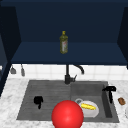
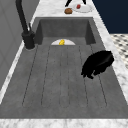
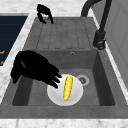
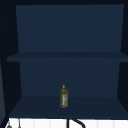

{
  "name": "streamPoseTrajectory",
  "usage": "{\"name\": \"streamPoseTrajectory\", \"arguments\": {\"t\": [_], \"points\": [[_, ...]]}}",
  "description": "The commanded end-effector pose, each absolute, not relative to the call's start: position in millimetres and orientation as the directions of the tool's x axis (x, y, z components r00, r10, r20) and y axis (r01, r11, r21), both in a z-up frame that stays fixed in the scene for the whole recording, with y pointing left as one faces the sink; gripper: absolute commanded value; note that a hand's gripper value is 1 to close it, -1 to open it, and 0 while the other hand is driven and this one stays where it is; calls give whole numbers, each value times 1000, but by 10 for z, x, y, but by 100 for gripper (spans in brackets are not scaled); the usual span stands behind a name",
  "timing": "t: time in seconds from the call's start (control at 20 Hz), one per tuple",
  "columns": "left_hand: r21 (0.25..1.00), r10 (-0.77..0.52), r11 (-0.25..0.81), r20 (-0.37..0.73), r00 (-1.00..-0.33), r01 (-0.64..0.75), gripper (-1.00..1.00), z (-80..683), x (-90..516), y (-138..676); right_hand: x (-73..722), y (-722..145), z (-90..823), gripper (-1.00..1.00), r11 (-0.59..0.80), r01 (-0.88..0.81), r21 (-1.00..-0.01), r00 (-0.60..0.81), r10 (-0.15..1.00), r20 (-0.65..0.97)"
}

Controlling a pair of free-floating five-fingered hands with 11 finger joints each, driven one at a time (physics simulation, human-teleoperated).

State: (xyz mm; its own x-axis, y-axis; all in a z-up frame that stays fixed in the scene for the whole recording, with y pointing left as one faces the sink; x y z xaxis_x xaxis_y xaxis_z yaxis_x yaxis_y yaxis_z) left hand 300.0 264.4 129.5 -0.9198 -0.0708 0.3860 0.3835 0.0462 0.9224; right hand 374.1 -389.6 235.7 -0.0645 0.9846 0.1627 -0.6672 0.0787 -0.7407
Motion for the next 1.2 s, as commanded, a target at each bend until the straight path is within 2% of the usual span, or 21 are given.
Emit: {"name": "streamPoseTrajectory", "arguments": {"t": [0.0,1.15], "points": [[922,-71,46,386,-920,384,0,1295,3000,2644,3624,-4096,2403,-100,126,-664,-737,-37,979,201],[922,-71,46,386,-920,384,0,1295,3000,2644,3128,-5644,2359,-100,156,-607,-779,-66,967,246]]}}
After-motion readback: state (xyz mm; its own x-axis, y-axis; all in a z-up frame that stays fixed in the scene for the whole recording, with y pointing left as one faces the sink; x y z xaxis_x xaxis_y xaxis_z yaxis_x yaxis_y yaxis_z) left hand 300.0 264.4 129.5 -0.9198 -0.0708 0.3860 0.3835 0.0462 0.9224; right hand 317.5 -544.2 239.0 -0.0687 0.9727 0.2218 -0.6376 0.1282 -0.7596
